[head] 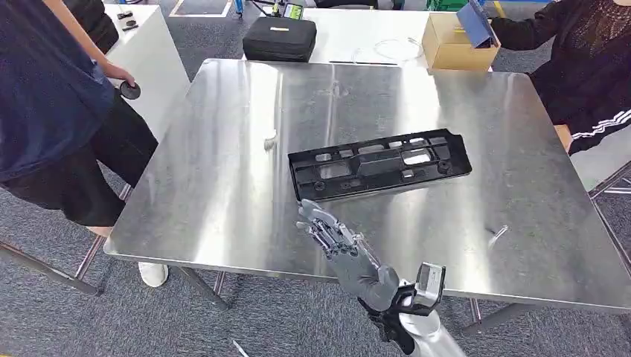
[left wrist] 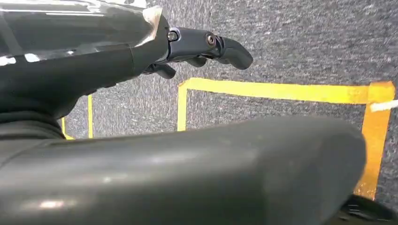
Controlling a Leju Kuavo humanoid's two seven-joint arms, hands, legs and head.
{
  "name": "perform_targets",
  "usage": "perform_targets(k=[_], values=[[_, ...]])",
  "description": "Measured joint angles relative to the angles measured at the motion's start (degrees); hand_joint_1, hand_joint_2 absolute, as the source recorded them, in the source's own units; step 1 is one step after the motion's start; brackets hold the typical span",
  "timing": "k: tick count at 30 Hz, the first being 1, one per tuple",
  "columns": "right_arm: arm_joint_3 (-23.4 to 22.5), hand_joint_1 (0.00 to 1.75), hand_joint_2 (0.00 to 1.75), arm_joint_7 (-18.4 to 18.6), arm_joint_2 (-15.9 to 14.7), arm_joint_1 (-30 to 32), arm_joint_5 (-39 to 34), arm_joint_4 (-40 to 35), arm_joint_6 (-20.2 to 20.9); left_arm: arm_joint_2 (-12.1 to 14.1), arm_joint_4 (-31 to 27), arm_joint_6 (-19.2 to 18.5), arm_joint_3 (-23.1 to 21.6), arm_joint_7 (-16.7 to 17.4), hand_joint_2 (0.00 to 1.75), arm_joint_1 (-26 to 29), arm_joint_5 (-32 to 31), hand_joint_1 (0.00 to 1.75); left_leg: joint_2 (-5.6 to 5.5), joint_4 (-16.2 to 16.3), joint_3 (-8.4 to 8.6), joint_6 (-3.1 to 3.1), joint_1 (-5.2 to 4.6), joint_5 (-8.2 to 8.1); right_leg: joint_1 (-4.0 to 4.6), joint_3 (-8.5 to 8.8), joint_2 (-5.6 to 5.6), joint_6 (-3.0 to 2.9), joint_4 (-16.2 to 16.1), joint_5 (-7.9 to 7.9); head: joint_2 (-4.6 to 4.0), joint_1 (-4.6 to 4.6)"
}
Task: Take the parts from the cabinet and place them on the table.
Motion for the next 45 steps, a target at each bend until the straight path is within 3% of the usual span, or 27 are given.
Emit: perform_targets(k=[4,5,8,9,11,13,14,15,17,19,20,22,24,25,27,29,30,31,33,34,35,37,39,40,42,44,45], values=[[0.0,0.00,0.00,0.0,0.0,0.6,0.7,0.0,-0.3,0.0,0.0,-0.1,0.0,0.0,0.00,0.0,0.0,0.00,0.02,1.1,0.25,-0.35,0.55,0.76,0.03,-0.27,-0.09,-0.03,0.0,0.18,0.00,0.00],[-0.1,0.00,0.00,-0.1,0.0,0.9,1.9,0.0,-1.1,-0.1,0.0,-0.1,0.0,-0.2,0.00,-0.3,0.0,0.00,0.16,-15.2,10.25,-0.67,1.34,6.05,0.05,-0.56,0.01,0.52,0.3,0.66,0.00,0.00],[-0.1,0.00,0.00,-0.3,0.2,1.2,2.6,0.0,-1.4,0.0,0.0,-0.1,0.0,-0.2,0.00,-0.3,0.0,0.00,-0.09,-15.4,9.45,0.49,0.23,6.92,-0.08,-0.98,0.00,2.24,-0.1,1.80,0.00,0.15],[-0.2,0.00,0.00,-0.3,0.2,1.3,2.7,0.0,-1.5,0.0,0.0,-0.1,0.0,-0.2,0.00,-0.3,0.0,0.00,0.03,-16.2,9.04,1.38,0.38,7.65,0.30,-1.25,0.06,2.69,-0.1,1.93,0.00,0.09],[-0.5,0.00,0.00,-0.3,0.2,1.4,3.0,0.1,-1.9,0.0,0.0,-0.2,0.0,-0.3,0.00,-0.4,0.0,0.00,0.30,-16.2,8.27,2.43,0.40,8.57,0.12,-3.24,0.04,1.80,3.8,-1.91,0.00,0.39],[-0.5,0.00,0.00,-0.4,0.1,1.7,3.2,0.3,-2.2,0.0,0.0,-0.4,0.0,-0.2,0.00,-0.4,0.0,0.00,0.40,-16.2,7.00,2.96,0.08,9.54,0.12,-6.40,0.06,0.98,12.9,-6.76,0.00,0.57],[-0.6,0.00,0.00,-0.5,0.1,2.0,3.6,0.5,-2.5,0.0,0.0,-0.5,0.0,-0.2,0.00,-0.4,-0.1,0.00,0.44,-16.1,6.25,3.07,-0.10,10.02,0.20,-7.48,0.06,1.04,16.9,-8.27,0.00,0.61],[-0.6,0.00,0.00,-0.5,0.1,2.4,3.9,0.6,-2.8,0.0,0.0,-0.5,-0.1,-0.3,0.00,-0.4,-0.1,0.00,0.44,-16.1,5.68,3.10,-0.25,10.44,0.20,-7.22,0.05,1.39,17.8,-8.42,0.00,0.55],[-0.8,0.00,0.00,-0.5,0.1,2.7,5.0,0.9,-3.9,0.0,0.0,-0.7,-0.1,-0.5,0.00,-0.4,-0.1,0.00,0.42,-16.0,4.70,3.03,-0.40,11.23,0.23,-2.83,0.05,2.38,12.2,-6.20,0.00,0.55],[-1.3,0.00,0.00,-0.5,0.2,2.7,5.9,0.9,-4.9,0.0,0.0,-1.0,-0.2,-0.6,0.00,-0.4,-0.2,0.00,0.34,-15.9,4.08,2.73,-0.47,11.91,0.36,4.38,0.04,2.65,1.2,-3.87,0.00,0.61],[-1.6,0.00,0.00,-0.5,0.2,2.7,6.2,1.0,-5.3,-0.1,0.0,-1.1,-0.2,-0.6,0.00,-0.4,-0.3,0.00,0.32,-15.7,3.70,2.38,-0.73,12.22,0.85,6.51,0.05,1.99,-2.1,-4.57,0.00,0.57],[-2.1,0.00,0.00,-0.3,0.3,3.0,7.2,1.2,-6.3,0.0,0.0,-1.2,-0.3,-0.7,0.00,-0.4,-0.3,0.00,0.38,-15.8,3.73,1.75,-0.63,12.97,1.20,5.23,0.09,1.77,-1.7,-3.77,0.00,0.72],[-2.5,0.00,0.00,0.0,0.5,3.4,7.7,1.8,-6.8,-0.1,0.0,-1.2,-0.6,-0.7,0.00,-0.4,-0.3,0.00,0.28,-16.0,3.61,1.05,-0.62,13.60,0.89,4.95,0.05,0.90,-1.9,-3.07,0.00,0.57],[-2.8,0.00,0.00,0.0,0.7,3.4,7.8,2.0,-7.0,0.0,0.0,-1.2,-0.7,-0.7,0.00,-0.4,-0.3,0.00,0.18,-15.2,3.11,0.72,-0.27,12.30,0.02,4.68,-0.16,0.46,-2.1,-2.38,0.00,0.66],[-3.1,0.00,0.00,0.6,1.0,3.5,8.8,2.5,-8.1,0.1,0.0,-1.2,-0.9,-0.7,0.00,-0.3,-0.3,0.00,0.23,-9.1,1.16,-0.02,0.02,5.41,0.11,3.58,-0.24,-0.58,-2.1,-1.50,0.00,0.17],[-3.5,0.00,0.00,1.7,1.4,3.8,11.9,3.3,-11.1,0.1,0.0,-1.2,-1.1,-0.7,0.00,-0.4,-0.3,0.00,0.24,-0.9,-1.00,-0.72,0.48,0.77,0.14,2.66,-0.26,-0.47,-1.9,-0.46,0.00,0.17],[-3.6,0.00,0.00,2.3,1.6,4.2,13.9,3.8,-12.7,0.1,0.0,-1.2,-1.2,-0.7,0.00,-0.4,-0.3,0.00,0.26,1.3,-1.14,-0.94,0.72,0.76,0.14,2.05,-0.28,-0.21,-1.9,0.00,0.00,0.22],[-3.8,0.00,0.00,2.7,1.7,4.7,15.2,4.4,-13.9,0.1,0.0,-1.2,-1.2,-0.7,0.00,-0.4,-0.3,0.00,0.26,1.1,-0.13,-1.19,1.06,2.33,0.07,1.32,-0.33,0.10,-1.7,0.47,0.00,0.20],[-4.1,0.00,0.00,2.8,1.8,5.2,16.3,5.1,-14.6,0.1,0.0,-1.2,-1.4,-0.7,0.00,-0.4,-0.4,0.00,0.30,-6.1,5.41,-1.66,1.76,6.19,-0.38,0.10,-0.32,0.58,-1.0,0.99,0.00,0.24],[-4.3,0.00,0.00,3.1,2.0,5.2,17.1,5.5,-15.4,0.1,0.0,-1.2,-1.5,-0.6,0.00,-0.5,-0.4,0.00,0.30,-11.2,8.95,-1.96,2.10,7.08,-0.45,-0.29,-0.31,0.84,-0.6,1.13,0.00,0.15],[-4.6,0.00,0.00,3.4,2.3,5.2,17.5,6.0,-15.9,-0.1,-0.1,-1.3,-1.6,-0.5,0.00,-0.6,-0.4,0.00,0.08,-14.6,11.16,-2.34,2.01,5.77,-0.18,-0.88,-0.29,1.13,-0.2,1.30,0.00,0.04],[-5.6,0.00,0.00,4.0,2.8,5.1,17.3,8.4,-17.0,0.0,0.0,-1.2,-1.7,-0.2,0.00,-0.8,-0.4,0.00,-0.36,-15.2,10.38,-1.62,1.48,5.95,0.05,-1.50,-0.32,2.32,0.0,2.14,0.00,0.20],[-7.0,0.00,0.00,4.5,3.3,5.5,17.0,11.7,-17.8,0.1,0.0,-1.1,-1.7,0.0,0.00,-0.6,-0.3,0.00,-0.35,-15.3,9.52,0.05,0.93,6.76,-0.06,-1.87,-0.28,3.70,-0.5,3.11,0.00,0.22],[-7.7,0.00,0.00,4.5,3.3,5.5,17.0,13.4,-18.1,0.2,0.0,-1.1,-1.7,0.0,0.00,-0.7,-0.3,0.00,-0.04,-15.6,8.91,1.07,1.07,7.44,-0.44,-2.30,-0.28,3.69,-0.1,2.36,0.00,0.26],[-8.7,0.00,0.00,4.5,3.5,5.6,17.1,16.1,-18.4,0.3,0.0,-1.1,-1.7,0.0,0.00,-0.8,-0.3,0.00,0.03,-15.6,7.66,2.57,0.69,8.58,-0.44,-5.15,-0.19,2.18,5.4,-2.88,0.00,0.50],[-10.1,0.00,0.00,7.5,3.8,5.0,16.3,20.0,-20.1,0.4,0.0,-1.0,-1.7,0.0,0.00,-0.8,-0.3,0.00,0.26,-15.5,5.86,2.91,0.29,9.96,-0.19,-8.03,-0.08,1.63,15.2,-7.84,0.00,0.66],[-11.3,0.00,0.00,8.0,4.1,4.4,15.9,24.1,-21.4,0.3,0.0,-0.9,-1.7,0.0,0.00,-0.8,-0.3,0.00,0.29,-15.5,5.08,2.99,0.08,10.54,-0.06,-8.37,-0.08,1.93,18.1,-8.40,0.00,0.61]])
